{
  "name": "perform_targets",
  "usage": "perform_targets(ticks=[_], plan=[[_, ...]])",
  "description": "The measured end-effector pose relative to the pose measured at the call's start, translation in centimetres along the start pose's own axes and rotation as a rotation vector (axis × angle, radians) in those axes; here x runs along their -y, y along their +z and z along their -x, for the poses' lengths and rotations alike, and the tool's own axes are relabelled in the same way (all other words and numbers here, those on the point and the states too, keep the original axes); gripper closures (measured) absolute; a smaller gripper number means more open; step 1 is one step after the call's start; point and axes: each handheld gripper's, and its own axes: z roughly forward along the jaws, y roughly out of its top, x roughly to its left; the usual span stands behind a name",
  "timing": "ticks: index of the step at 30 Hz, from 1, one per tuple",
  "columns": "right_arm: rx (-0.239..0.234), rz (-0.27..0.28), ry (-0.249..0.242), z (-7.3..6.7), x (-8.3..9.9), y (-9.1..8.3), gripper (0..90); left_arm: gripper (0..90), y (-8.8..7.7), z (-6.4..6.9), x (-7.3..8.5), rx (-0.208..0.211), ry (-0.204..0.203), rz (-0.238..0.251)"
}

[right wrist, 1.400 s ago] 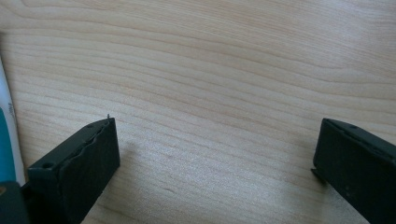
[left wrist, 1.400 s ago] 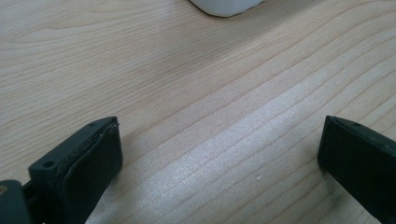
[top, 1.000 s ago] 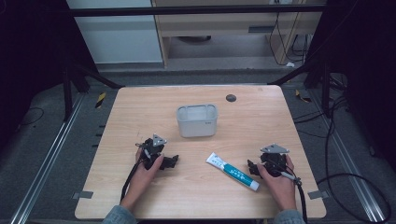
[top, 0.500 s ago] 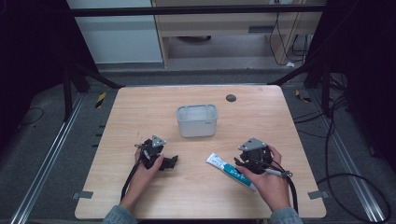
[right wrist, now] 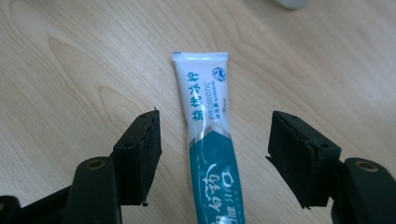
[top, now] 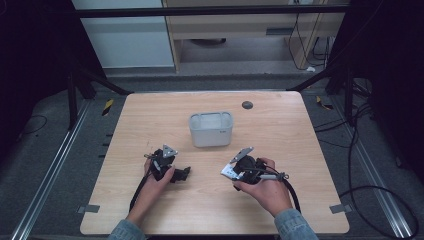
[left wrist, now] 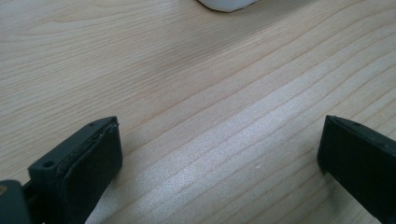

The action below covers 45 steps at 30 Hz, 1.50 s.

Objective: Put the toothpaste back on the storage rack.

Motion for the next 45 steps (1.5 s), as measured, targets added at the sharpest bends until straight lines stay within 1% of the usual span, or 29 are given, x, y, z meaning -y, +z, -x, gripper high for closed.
perform_targets(ticks=[1,3,4,6,7,8,9,10,14,15,16,17,18,20,21,23,25,28,29,32,35,37,38,40,45], plan=[[0.000,0.000,0.000,0.0,0.0,0.0,34.9,0.0,0.0,0.0,0.0,0.000,0.000,0.000],[-0.017,-0.015,0.005,0.2,-0.2,0.6,36.3,0.0,0.0,0.0,0.0,0.002,0.002,0.001],[-0.026,-0.037,0.002,0.2,-0.4,1.1,36.8,0.0,0.0,0.0,0.0,0.002,0.003,0.001],[-0.034,-0.053,-0.003,0.2,-0.6,1.4,37.6,0.0,0.0,0.0,0.0,0.002,0.003,0.001],[-0.046,-0.058,0.002,0.3,-0.7,1.6,38.7,0.0,0.0,0.0,0.0,0.002,0.003,0.001],[-0.046,-0.058,0.002,0.3,-0.7,1.6,38.7,0.0,0.0,0.0,0.0,0.002,0.003,0.000],[-0.053,-0.065,0.008,0.4,-0.8,1.7,41.1,0.0,0.0,0.0,0.0,0.002,0.003,0.000],[-0.053,-0.065,0.008,0.4,-0.8,1.7,41.1,0.0,0.0,0.0,0.0,0.002,0.003,0.000],[-0.071,-0.082,0.008,0.6,-0.9,2.0,47.0,0.0,0.0,0.0,0.0,0.002,0.002,0.001],[-0.071,-0.082,0.008,0.6,-0.9,2.0,47.0,0.0,0.0,0.0,0.0,0.002,0.002,0.001],[-0.091,-0.090,0.009,0.7,-1.0,2.2,49.3,0.0,0.0,0.0,0.0,0.002,0.003,0.000],[-0.091,-0.090,0.009,0.7,-1.0,2.2,49.3,0.0,0.0,0.0,0.0,0.002,0.003,0.000],[-0.104,-0.107,0.007,0.6,-1.2,2.3,51.8,0.0,0.0,0.0,0.0,0.002,0.002,0.000],[-0.111,-0.114,0.002,0.6,-1.3,2.5,53.4,0.0,0.0,0.0,0.0,0.002,0.002,0.000],[-0.112,-0.117,0.002,0.6,-1.4,2.6,53.6,0.0,0.0,0.0,0.0,0.002,0.002,0.000],[-0.092,-0.130,-0.007,0.7,-1.5,2.8,53.6,0.0,0.0,0.0,0.0,0.002,0.002,0.000],[-0.088,-0.139,0.008,0.9,-1.4,3.0,53.6,0.0,0.0,0.0,0.0,0.002,0.002,0.000],[-0.098,-0.147,0.016,1.1,-1.3,3.2,53.5,0.0,0.0,0.0,0.0,0.002,0.001,0.000],[-0.101,-0.160,0.023,1.1,-1.1,3.6,53.3,0.0,0.0,0.0,0.0,0.002,0.001,0.001],[-0.095,-0.166,0.018,1.3,-1.0,3.9,53.0,0.0,0.0,0.0,0.0,0.002,0.001,0.001],[-0.100,-0.170,0.029,1.7,-0.9,4.2,53.8,0.0,0.0,0.0,0.0,0.001,0.001,0.001],[-0.116,-0.178,0.038,1.8,-0.8,4.3,54.5,0.0,0.0,0.0,0.0,0.001,0.000,0.001],[-0.134,-0.179,0.036,2.1,-0.8,4.4,55.8,0.0,0.0,0.0,0.0,0.001,0.001,0.000],[-0.134,-0.190,0.043,2.1,-0.8,4.6,55.7,0.0,0.0,0.0,0.0,0.001,0.001,0.000],[-0.131,-0.205,0.021,2.3,-0.9,4.9,56.7,0.0,0.0,0.0,0.0,0.001,0.000,0.000]])
